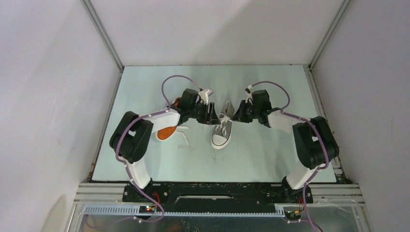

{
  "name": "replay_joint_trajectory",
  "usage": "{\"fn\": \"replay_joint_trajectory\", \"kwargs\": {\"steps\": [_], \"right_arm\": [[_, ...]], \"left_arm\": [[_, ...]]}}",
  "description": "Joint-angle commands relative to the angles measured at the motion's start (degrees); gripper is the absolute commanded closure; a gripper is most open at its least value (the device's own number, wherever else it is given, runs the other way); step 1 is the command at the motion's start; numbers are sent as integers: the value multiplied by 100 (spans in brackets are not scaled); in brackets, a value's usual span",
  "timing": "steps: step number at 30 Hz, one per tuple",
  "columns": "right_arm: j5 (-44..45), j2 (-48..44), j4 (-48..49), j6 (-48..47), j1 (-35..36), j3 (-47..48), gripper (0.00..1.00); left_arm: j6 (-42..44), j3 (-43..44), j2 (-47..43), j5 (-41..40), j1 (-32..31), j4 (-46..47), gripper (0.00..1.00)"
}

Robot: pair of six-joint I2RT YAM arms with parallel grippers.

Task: Tie the shoes

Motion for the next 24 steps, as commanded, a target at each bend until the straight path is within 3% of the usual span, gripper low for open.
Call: {"fn": "replay_joint_trajectory", "kwargs": {"steps": [1, 4, 8, 14, 16, 20, 24], "right_arm": [[-69, -163, 224, -114, 33, 193, 100], [-73, -154, 225, -103, 30, 193, 100], [-77, -156, 233, -105, 34, 193, 100], [-65, -138, 197, -107, 38, 232, 100], [-52, -132, 184, -103, 38, 241, 100], [-43, -120, 164, -95, 38, 271, 100], [-4, -144, 88, -107, 38, 313, 100]], "left_arm": [[-33, 266, 84, 116, -38, 56, 44], [-7, 331, 166, 151, -38, -24, 49], [6, 427, 249, 188, -44, -155, 65], [50, 517, 337, 238, -47, -391, 56], [72, 519, 345, 305, -54, -382, 62], [172, 602, 406, 386, -57, -560, 95], [267, 619, 302, 282, -55, -777, 100]]}}
